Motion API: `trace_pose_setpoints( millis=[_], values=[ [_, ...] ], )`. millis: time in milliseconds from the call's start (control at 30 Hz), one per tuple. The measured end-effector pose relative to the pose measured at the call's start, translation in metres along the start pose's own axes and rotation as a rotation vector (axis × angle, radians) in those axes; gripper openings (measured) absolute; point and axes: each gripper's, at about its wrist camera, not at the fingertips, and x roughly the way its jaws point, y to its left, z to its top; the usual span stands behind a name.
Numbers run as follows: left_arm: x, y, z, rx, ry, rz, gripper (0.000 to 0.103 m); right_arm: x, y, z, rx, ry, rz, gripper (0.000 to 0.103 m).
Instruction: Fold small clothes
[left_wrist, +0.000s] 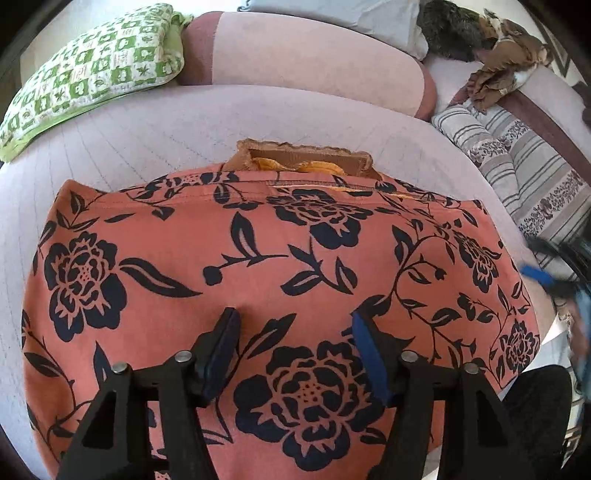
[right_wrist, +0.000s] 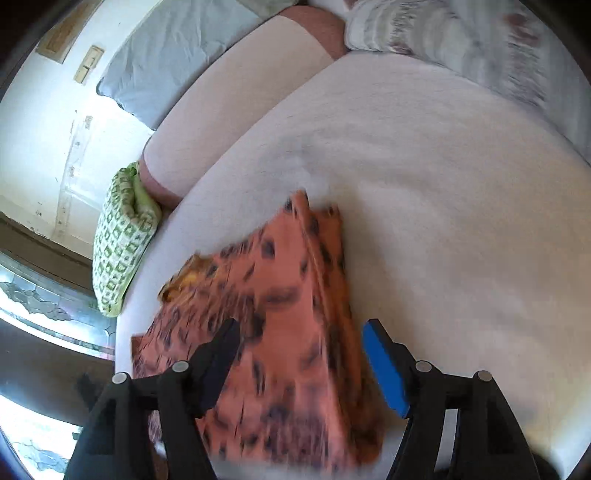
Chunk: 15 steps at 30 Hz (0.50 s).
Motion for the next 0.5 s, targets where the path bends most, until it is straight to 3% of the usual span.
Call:
trace_pose_setpoints(
  millis=[67, 167, 200, 233, 267, 400, 467, 500],
  values=[
    [0.0, -0.001, 0.0, 0.008, 0.003, -0.002, 0.066, 0.027, -0.007, 0.022, -0.029, 0.028, -0.04, 0.072],
    [0.0, 0.003, 0.001, -0.01, -0.004, -0.017, 0.066, 0.056, -0.008, 0.035, -0.07, 0.095, 0.007, 0.073],
    [0.0, 0.004, 0.001, -0.015, -0.007, -0.019, 0.066, 0.058, -0.002, 0.035, -0.11, 0.095, -0.001, 0.066],
    [0.0, 0.005, 0.001, -0.017, -0.008, -0.018, 0.066, 0.061, 0.0, 0.035, -0.116, 0.115, -0.008, 0.028],
    [0.001, 0.005, 0.001, -0.016, -0.009, -0.014, 0.066, 0.063, 0.0, 0.036, -0.102, 0.13, 0.011, 0.014],
    [0.001, 0.002, 0.0, 0.004, -0.011, 0.002, 0.067, 0.032, 0.016, 0.029, -0.161, -0.006, -0.03, 0.013],
    [0.002, 0.001, 0.0, 0.002, -0.013, 0.0, 0.07, 0.06, 0.002, 0.026, -0.128, 0.081, -0.101, 0.015],
    [0.002, 0.0, -0.001, 0.006, -0.012, 0.008, 0.07, 0.065, -0.004, 0.023, -0.105, 0.07, -0.097, 0.018]
  ],
)
